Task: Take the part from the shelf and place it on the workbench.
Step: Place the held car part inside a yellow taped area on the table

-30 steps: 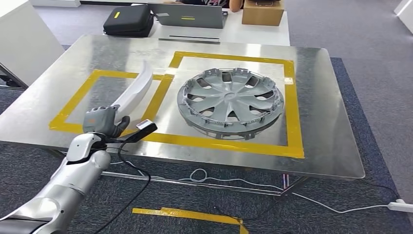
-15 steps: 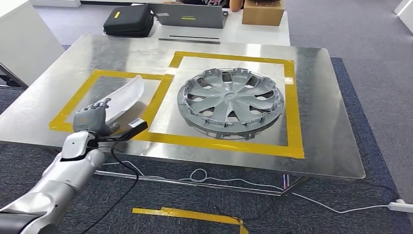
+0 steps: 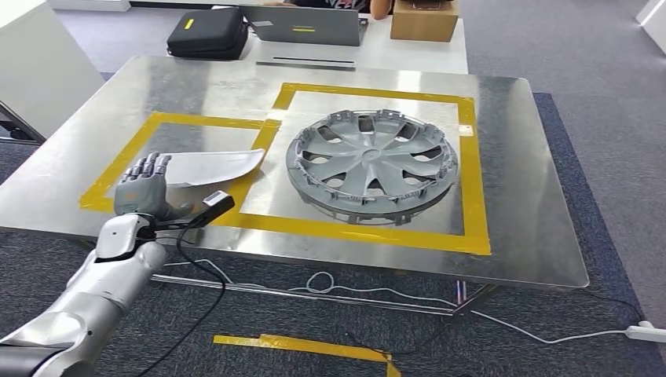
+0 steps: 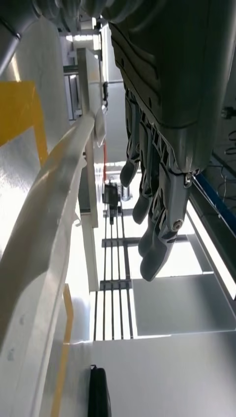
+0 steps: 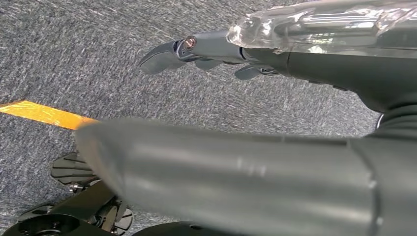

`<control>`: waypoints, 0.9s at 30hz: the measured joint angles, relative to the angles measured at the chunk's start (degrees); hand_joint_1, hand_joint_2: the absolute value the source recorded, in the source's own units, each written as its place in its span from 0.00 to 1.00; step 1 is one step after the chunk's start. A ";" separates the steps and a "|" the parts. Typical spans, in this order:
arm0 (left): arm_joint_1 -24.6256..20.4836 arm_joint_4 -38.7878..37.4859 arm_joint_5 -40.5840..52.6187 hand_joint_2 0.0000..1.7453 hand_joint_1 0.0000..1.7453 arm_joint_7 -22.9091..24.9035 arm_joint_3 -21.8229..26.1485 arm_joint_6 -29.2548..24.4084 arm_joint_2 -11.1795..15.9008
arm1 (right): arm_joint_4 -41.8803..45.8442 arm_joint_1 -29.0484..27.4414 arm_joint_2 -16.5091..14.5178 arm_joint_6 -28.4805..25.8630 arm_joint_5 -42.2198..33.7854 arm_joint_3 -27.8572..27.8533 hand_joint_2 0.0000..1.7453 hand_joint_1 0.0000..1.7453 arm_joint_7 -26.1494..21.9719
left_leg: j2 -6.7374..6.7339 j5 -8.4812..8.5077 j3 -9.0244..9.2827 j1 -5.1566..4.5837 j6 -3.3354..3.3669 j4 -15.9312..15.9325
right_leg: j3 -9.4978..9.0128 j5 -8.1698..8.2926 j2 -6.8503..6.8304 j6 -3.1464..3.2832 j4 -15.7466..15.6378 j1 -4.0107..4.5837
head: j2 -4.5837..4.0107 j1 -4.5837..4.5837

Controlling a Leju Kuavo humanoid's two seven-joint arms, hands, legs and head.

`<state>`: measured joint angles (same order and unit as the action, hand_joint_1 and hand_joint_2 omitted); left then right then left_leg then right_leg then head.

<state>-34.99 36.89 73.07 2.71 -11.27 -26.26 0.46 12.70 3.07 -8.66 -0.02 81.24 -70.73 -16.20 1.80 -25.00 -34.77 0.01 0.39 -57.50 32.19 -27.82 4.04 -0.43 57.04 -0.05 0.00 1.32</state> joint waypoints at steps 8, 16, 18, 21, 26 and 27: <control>2.70 3.29 -5.01 0.00 0.00 -5.45 1.27 -1.81 -0.57 | -0.01 -0.04 -0.02 -0.55 -0.26 0.01 0.00 0.00 0.14 | 0.00 -0.01 0.00 0.00 0.00 0.00 | 0.01 -0.01 0.01 0.00 0.00 0.00 | 0.00 -0.01; 19.20 26.04 -23.32 0.00 0.00 -20.10 1.42 -2.37 -2.32 | -0.22 -0.50 -0.59 -1.05 -3.30 -0.80 0.00 0.00 0.89 | -0.23 -0.40 0.27 -0.37 1.06 -0.18 | -0.25 -0.02 0.54 -0.78 -0.34 -0.42 | 0.00 -0.15; 25.71 34.09 -28.82 0.00 0.00 -23.58 1.19 -1.75 -2.45 | -0.25 -0.83 -0.81 -1.12 -3.86 -1.31 0.00 0.00 0.96 | -0.94 0.15 0.89 -0.11 1.46 0.86 | -0.13 -0.71 -0.18 -1.15 0.03 -0.34 | 0.00 -0.13; 33.64 43.08 -36.87 0.00 0.00 -29.08 1.34 -1.27 -2.41 | -0.27 -1.06 -1.01 -1.11 -4.20 -1.95 0.00 0.00 0.99 | -2.03 0.60 1.25 0.21 1.80 1.90 | 2.83 -6.21 -2.98 -1.88 7.36 -0.46 | 0.00 0.21; 40.37 50.90 -44.13 0.00 0.00 -34.44 2.60 0.40 -3.00 | -0.46 -0.17 -3.06 -3.70 -4.16 -2.31 0.00 0.00 1.83 | -2.79 1.21 0.19 0.98 0.75 1.59 | 1.97 -6.30 -3.91 -3.67 9.93 -1.92 | 0.00 0.33; 40.82 51.87 -44.67 0.00 0.00 -34.75 2.79 0.75 -3.20 | -0.53 0.39 -3.69 -4.34 -4.22 -2.37 0.00 0.00 2.14 | -2.79 1.36 -0.17 1.19 0.25 1.30 | -0.54 -4.96 -4.13 -4.10 5.68 -2.20 | 0.00 0.43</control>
<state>5.83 88.76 28.40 -32.04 -8.48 -25.50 -2.73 12.17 3.46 -12.35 -4.36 77.02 -73.10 -14.06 -0.99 -23.64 -34.94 1.20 0.64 -56.19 31.65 -32.78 -0.09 -4.53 62.72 -2.24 0.00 1.74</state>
